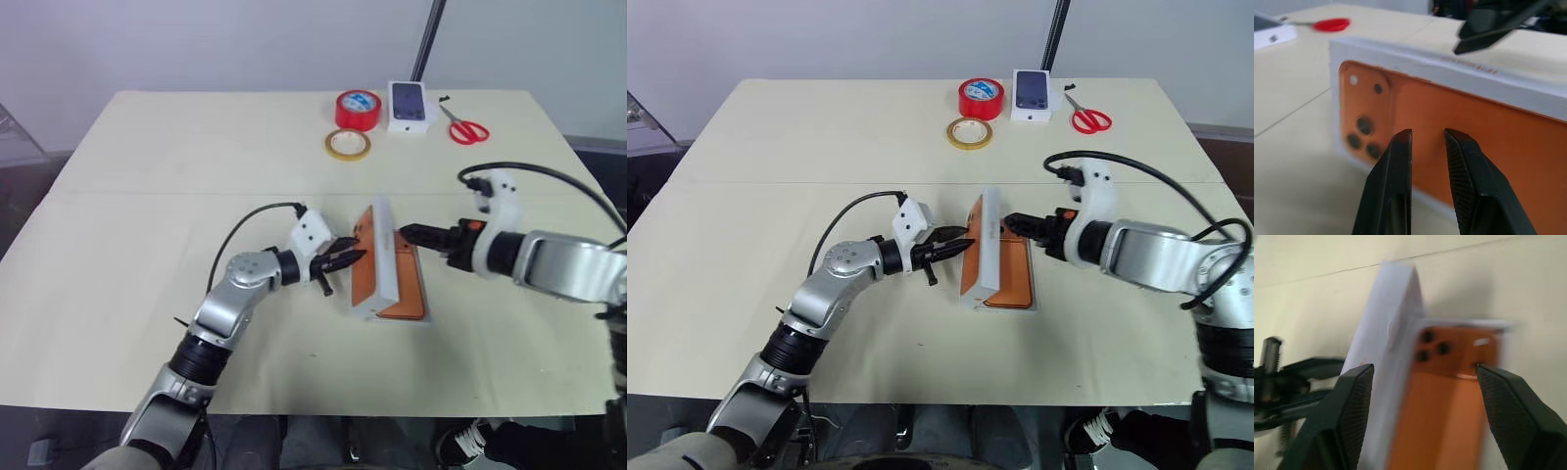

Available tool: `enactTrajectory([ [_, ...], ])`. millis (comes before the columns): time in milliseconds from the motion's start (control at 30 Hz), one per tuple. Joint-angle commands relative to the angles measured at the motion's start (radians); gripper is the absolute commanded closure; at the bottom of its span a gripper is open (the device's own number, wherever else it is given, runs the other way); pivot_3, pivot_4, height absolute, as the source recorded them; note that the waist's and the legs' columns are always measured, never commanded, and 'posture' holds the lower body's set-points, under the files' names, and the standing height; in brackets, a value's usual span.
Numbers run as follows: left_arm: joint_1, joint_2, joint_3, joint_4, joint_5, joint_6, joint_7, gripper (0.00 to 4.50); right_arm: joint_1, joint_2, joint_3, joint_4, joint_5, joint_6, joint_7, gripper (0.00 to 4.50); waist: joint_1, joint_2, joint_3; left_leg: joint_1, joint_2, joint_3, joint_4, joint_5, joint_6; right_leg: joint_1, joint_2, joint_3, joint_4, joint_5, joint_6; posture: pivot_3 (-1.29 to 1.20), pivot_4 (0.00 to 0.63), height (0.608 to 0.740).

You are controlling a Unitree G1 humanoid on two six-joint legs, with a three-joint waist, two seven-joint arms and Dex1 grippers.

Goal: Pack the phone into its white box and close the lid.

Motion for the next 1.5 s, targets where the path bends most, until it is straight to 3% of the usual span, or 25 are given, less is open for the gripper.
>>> enactTrajectory([
  [33, -0.027, -0.025, -0.025, 0.011, 0.024, -0.036, -0.009, 3.4, -0.014, -0.086, 0.03, -0.069, -0.225, 0.035, 0.163, 2.91, 0.0, 0.0, 0.0, 0.0, 0.0, 0.0, 0.0, 0.0, 0.0, 0.0, 0.0, 0.0, 0.0, 0.0, 0.0, 0.0, 0.15, 0.74],
  [133, -0.036, -0.056, -0.018, 0.03, 0.017, -0.037, -0.004, 3.4, -0.01, -0.179, 0.157, -0.174, -0.522, 0.014, 0.338, 4.48, 0.001, 0.0, 0.0, 0.0, 0.0, 0.0, 0.0, 0.0, 0.0, 0.0, 0.0, 0.0, 0.0, 0.0, 0.0, 0.0, 0.15, 0.74],
  [267, -0.033, -0.073, 0.025, 0.009, -0.009, -0.002, 0.017, 3.4, 0.012, -0.213, 0.268, -0.237, -0.787, -0.059, 0.5, 4.48, 0.002, 0.0, 0.0, 0.0, 0.0, 0.0, 0.0, 0.0, 0.0, -0.001, 0.0, 0.0, 0.0, 0.0, 0.0, 0.0, 0.15, 0.74],
  [567, -0.056, 0.008, 0.166, -0.011, -0.01, 0.22, 0.152, 3.4, 0.023, -0.099, 0.346, -0.267, -1.097, -0.101, 0.634, 4.48, 0.001, 0.0, 0.0, 0.0, 0.0, -0.001, 0.001, 0.0, 0.0, -0.001, -0.001, 0.0, 0.001, 0.0, 0.0, 0.0, 0.15, 0.74],
  [800, -0.084, 0.055, 0.068, 0.064, 0.063, 0.272, 0.127, 3.4, -0.004, 0.01, 0.374, -0.259, -1.225, -0.078, 0.699, 4.48, 0.006, 0.0, 0.0, 0.0, -0.002, -0.001, 0.002, 0.0, 0.0, 0.0, -0.002, -0.001, 0.0, 0.0, 0.0, 0.0, 0.15, 0.74],
  [1033, -0.091, 0.033, 0.011, 0.045, 0.026, 0.283, 0.014, 3.4, -0.011, 0.071, 0.373, -0.272, -1.305, -0.048, 0.761, 4.48, 0.001, 0.0, 0.0, 0.0, -0.001, -0.001, 0.001, 0.0, 0.0, 0.0, -0.001, -0.001, 0.0, 0.0, 0.0, 0.0, 0.15, 0.74],
  [1500, -0.087, 0.02, -0.008, -0.047, -0.003, 0.322, -0.074, 3.4, 0.091, 0.04, 0.286, -0.381, -1.341, 0.035, 0.881, 4.48, 0.002, 0.0, 0.0, 0.0, -0.001, -0.001, 0.002, 0.0, 0.0, 0.0, -0.002, -0.001, 0.001, 0.0, 0.0, 0.0, 0.15, 0.74],
])
